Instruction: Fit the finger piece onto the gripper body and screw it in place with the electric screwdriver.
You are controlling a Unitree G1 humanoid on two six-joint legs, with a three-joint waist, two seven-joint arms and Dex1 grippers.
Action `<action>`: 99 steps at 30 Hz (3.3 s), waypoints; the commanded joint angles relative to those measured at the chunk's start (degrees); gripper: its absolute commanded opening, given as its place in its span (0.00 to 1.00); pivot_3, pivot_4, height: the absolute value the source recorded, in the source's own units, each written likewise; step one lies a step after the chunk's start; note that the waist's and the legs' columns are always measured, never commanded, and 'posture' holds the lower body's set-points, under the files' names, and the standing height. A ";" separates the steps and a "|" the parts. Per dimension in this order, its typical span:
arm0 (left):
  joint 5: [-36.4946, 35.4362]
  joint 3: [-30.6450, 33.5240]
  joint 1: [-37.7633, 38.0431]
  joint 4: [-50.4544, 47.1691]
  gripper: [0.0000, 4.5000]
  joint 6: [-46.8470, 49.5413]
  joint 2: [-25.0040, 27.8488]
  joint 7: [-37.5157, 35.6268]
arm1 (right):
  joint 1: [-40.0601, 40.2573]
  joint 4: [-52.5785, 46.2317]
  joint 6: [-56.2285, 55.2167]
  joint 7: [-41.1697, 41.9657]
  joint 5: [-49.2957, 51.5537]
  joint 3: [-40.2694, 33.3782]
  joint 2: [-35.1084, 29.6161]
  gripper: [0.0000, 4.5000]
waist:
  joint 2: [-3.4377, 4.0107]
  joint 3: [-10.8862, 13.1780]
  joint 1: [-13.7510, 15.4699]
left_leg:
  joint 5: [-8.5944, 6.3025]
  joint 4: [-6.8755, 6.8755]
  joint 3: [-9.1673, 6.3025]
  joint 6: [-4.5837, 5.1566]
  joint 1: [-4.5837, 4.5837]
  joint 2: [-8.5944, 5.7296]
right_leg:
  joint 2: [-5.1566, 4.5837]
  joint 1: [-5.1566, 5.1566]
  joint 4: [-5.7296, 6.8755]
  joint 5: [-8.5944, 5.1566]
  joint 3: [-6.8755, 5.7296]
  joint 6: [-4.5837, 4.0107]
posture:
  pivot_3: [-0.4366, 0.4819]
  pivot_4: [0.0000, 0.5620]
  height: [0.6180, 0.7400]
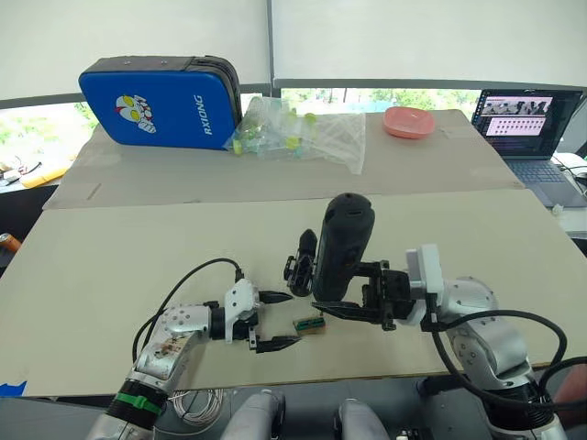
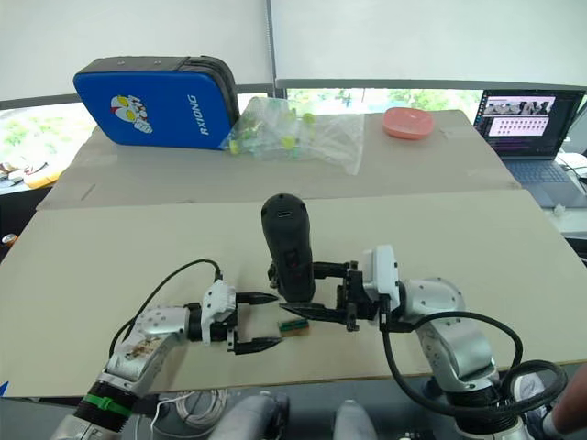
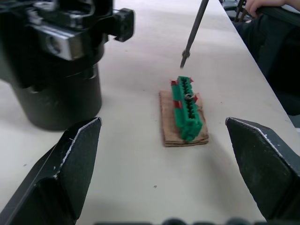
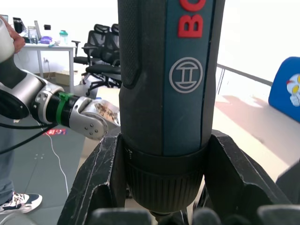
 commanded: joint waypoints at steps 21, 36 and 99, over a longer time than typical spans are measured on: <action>-19.94 16.32 -5.37 -6.17 1.00 17.31 9.57 -6.52 | -14.43 -4.39 14.10 -7.83 18.80 -15.25 -9.38 0.42 | -0.16 0.10 0.02 | 0.00 -0.02 0.00 0.00 -0.02 0.00 | -0.07 0.00 -0.06 0.00 0.02 -0.01 | 0.48 0.27 1.00; -13.75 16.22 -9.36 0.44 1.00 9.20 6.05 -5.34 | -24.45 4.81 15.37 -10.14 15.61 -10.39 -1.95 0.42 | -0.23 0.14 -0.09 | 0.00 -0.06 0.01 0.02 -0.09 -0.01 | -0.06 -0.13 -0.05 0.01 0.06 -0.02 | 0.48 0.27 1.00; -3.67 8.57 -9.36 3.26 1.00 2.53 1.31 -3.19 | -28.48 14.65 18.02 -3.71 3.26 -0.58 8.89 0.42 | -0.23 0.14 -0.60 | 0.00 -0.08 0.01 0.00 -0.10 -0.05 | 0.16 -0.25 0.06 0.02 0.03 -0.03 | 0.48 0.27 1.00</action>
